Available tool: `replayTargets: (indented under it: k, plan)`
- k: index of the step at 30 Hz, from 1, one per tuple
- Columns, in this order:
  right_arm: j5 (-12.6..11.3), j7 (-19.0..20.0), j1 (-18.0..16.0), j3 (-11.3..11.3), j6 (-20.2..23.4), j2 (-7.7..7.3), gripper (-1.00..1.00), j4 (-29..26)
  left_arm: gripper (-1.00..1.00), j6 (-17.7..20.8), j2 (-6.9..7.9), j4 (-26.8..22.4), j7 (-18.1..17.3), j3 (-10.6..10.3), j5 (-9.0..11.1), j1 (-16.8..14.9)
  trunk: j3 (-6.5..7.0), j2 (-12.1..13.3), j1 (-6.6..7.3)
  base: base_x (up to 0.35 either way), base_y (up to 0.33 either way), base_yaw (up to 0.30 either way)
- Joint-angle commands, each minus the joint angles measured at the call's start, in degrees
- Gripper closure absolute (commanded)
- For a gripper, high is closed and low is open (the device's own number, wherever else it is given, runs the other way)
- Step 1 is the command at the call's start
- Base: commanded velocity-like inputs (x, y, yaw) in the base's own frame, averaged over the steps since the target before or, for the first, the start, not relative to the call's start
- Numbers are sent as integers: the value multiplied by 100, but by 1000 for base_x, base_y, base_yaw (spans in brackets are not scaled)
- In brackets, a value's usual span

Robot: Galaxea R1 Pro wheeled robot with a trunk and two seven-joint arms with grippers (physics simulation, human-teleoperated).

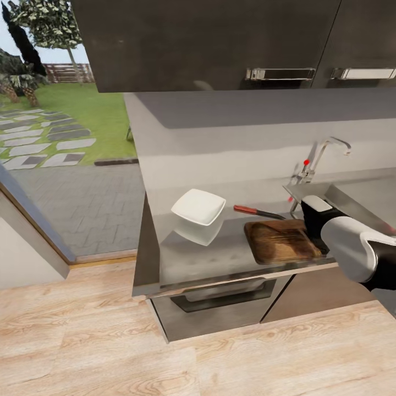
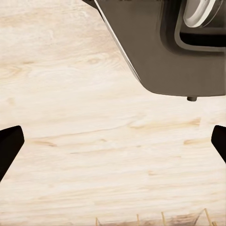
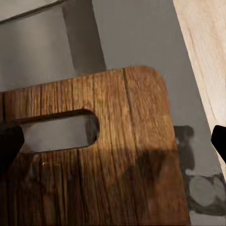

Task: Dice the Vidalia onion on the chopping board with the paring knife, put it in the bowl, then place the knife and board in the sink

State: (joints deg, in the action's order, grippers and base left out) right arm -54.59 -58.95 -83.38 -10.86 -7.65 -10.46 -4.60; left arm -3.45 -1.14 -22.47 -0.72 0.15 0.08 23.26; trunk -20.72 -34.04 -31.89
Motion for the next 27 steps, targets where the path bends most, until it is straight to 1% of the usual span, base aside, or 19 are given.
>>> replayTargets:
  k: [1, 2, 3, 4, 6, 7, 8, 10, 11, 13, 14, 15, 16, 18, 20, 21, 23, 25, 27]
  plan:
    - [101, -2, -3, 38, 6, 35, -100, -157, -100, -7, 0, -13, -7, 2, 1, 3, -7, -7, -2, 0, 0, 0]
    - [151, -2, -3, 81, 54, 49, -100, -248, -100, -7, 0, -15, -7, 2, 1, 3, -7, -7, -2, 0, 0, 0]
    - [322, -2, -3, 228, 390, 124, -100, -696, -100, -7, 0, -19, -7, 2, 0, 3, -7, -7, -2, 0, 0, 0]
    - [379, -2, -3, 284, 647, 180, -100, -952, -100, -7, 0, -17, -7, 2, 4, 3, -7, -7, -2, 0, 0, 0]
    - [417, -2, -3, 329, 941, 240, -100, -1225, -100, -7, 0, -15, -7, 2, 6, 3, -7, -7, -2, 0, 0, 0]
    - [450, -2, -3, 395, 1398, 328, -100, -1644, -100, -7, 0, -14, -7, 2, 7, 3, -7, -7, -2, 0, 0, 0]
    - [457, -2, -3, 423, 1542, 358, -100, -1779, -100, -7, 0, -13, -7, 2, 8, 3, -7, -7, -2, 0, 0, 0]
    - [475, 4, -3, 606, 2126, 483, -100, -2355, -100, -7, 0, -18, -7, 2, 9, 3, -7, -7, -2, 0, 0, 0]
    - [478, 10, -3, 717, 2294, 515, -100, -2533, -100, -8, 0, -19, -7, 2, 9, 3, -7, -7, -2, 0, 0, 0]
    - [481, 26, -3, 949, 2483, 555, -100, -2759, -100, -9, 0, -23, -7, 2, 9, 3, -7, -7, -2, 0, 0, 0]
    - [482, 45, -3, 1146, 2577, 590, -100, -2890, -100, -11, 0, -25, -7, 2, 11, 3, -7, -7, -2, 0, 0, 0]
    - [483, 56, -3, 1251, 2612, 607, -100, -2950, -100, -12, 0, -28, -7, 2, 12, 3, -7, -7, -2, 0, 0, 0]
    - [482, 86, -3, 1462, 2665, 636, -100, -3050, -100, -13, 0, -32, -7, 2, 14, 3, -7, -7, -2, 0, 0, 0]
    - [479, 175, -3, 1738, 2719, 660, -100, -3150, -100, -14, 0, -39, -7, 2, 16, 3, -7, -7, -2, 0, 0, 0]
    - [474, 412, -3, 1994, 2759, 675, -100, -3216, -100, -15, 0, -44, -7, 2, 21, 3, -7, -7, -2, 0, 0, 0]
    - [474, 905, 44, 2160, 2847, 683, -100, -3250, -100, -15, 0, -46, -7, 2, 25, -2, -7, -7, -2, 0, 0, 0]
    - [479, 1274, 163, 2231, 2928, 678, -100, -3316, -100, -23, 0, -48, -7, 2, 26, -4, -7, -7, -2, 0, 0, 0]
    - [482, 1772, 393, 2388, 3022, 655, -100, -3607, -100, -31, -8, -53, -7, 2, 27, -5, -7, -7, -2, 0, 0, 0]
    - [486, 1974, 548, 2503, 3051, 642, -100, -3837, -100, -41, -12, -54, -7, 2, 27, -5, -7, -7, -2, 0, 0, 0]
